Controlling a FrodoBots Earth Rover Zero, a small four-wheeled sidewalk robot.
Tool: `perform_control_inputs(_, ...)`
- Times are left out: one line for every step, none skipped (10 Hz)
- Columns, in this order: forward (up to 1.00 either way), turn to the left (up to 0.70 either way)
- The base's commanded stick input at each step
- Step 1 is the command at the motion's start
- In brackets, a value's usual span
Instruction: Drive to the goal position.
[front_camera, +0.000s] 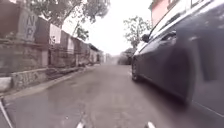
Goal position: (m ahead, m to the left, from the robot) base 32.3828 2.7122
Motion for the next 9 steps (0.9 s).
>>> perform_control_inputs(1.00, 0.02)
perform_control_inputs(1.00, 0.02)
perform_control_inputs(1.00, 0.02)
perform_control_inputs(1.00, 0.02)
perform_control_inputs(1.00, 0.02)
perform_control_inputs(1.00, 0.02)
perform_control_inputs(1.00, 0.02)
perform_control_inputs(1.00, 0.02)
perform_control_inputs(1.00, 0.02)
